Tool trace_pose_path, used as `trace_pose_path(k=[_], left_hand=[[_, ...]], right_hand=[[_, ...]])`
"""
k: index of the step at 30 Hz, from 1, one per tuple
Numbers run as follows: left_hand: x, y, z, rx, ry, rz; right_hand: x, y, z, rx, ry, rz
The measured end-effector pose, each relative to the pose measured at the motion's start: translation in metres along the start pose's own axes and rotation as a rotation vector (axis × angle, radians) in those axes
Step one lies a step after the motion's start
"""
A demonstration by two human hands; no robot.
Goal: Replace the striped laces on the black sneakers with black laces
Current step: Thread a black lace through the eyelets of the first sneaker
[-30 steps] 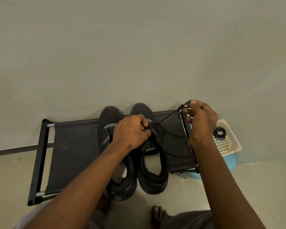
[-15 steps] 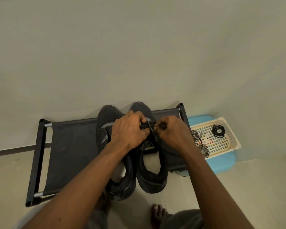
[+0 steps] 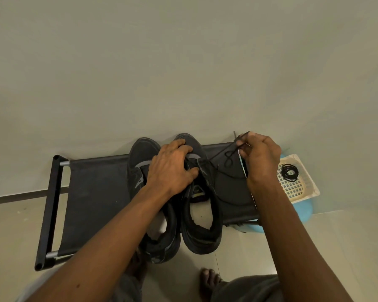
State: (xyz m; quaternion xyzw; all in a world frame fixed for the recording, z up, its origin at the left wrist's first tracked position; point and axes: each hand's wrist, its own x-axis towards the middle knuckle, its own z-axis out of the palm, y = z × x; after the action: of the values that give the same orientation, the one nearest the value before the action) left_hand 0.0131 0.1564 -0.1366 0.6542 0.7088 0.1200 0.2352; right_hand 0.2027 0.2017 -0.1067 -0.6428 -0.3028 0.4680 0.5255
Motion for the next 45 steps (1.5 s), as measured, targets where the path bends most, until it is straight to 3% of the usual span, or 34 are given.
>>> trace_pose_path(k=[2, 4, 6, 10, 13, 18, 25, 29, 38, 42, 45], left_hand=[[0.000, 0.000, 0.000, 0.001, 0.002, 0.005], [0.000, -0.001, 0.000, -0.003, 0.005, 0.009], [-0.001, 0.000, 0.001, -0.001, 0.008, 0.013], [-0.001, 0.000, 0.000, 0.007, 0.011, 0.014], [-0.001, 0.000, 0.000, 0.013, 0.013, 0.019], [-0.001, 0.000, -0.001, 0.016, 0.014, 0.018], [-0.001, -0.002, -0.002, -0.007, 0.020, 0.017], [-0.001, -0.001, -0.003, -0.007, 0.016, 0.011], [0.000, -0.001, 0.000, -0.009, 0.033, 0.008], [0.000, -0.002, 0.000, -0.008, 0.040, 0.005], [-0.001, -0.001, -0.001, -0.005, 0.034, 0.010]], right_hand=[[0.000, -0.004, 0.000, 0.225, -0.087, 0.108], [-0.002, -0.004, 0.001, 0.222, -0.151, 0.152], [-0.003, -0.001, 0.003, -0.041, -0.186, 0.111], [-0.008, 0.016, 0.002, -0.848, -0.456, -0.221], [-0.015, 0.021, 0.003, -1.063, -0.587, -0.280], [-0.013, 0.022, 0.005, -1.088, -0.489, -0.263], [-0.012, 0.003, -0.006, -1.066, -0.122, -0.194], [-0.009, 0.003, -0.007, -1.136, -0.037, -0.158], [-0.024, 0.007, 0.000, -1.558, -0.428, -0.085], [-0.026, 0.012, 0.008, -1.481, -0.368, -0.289], [-0.027, 0.016, 0.017, -1.352, -0.435, -0.486]])
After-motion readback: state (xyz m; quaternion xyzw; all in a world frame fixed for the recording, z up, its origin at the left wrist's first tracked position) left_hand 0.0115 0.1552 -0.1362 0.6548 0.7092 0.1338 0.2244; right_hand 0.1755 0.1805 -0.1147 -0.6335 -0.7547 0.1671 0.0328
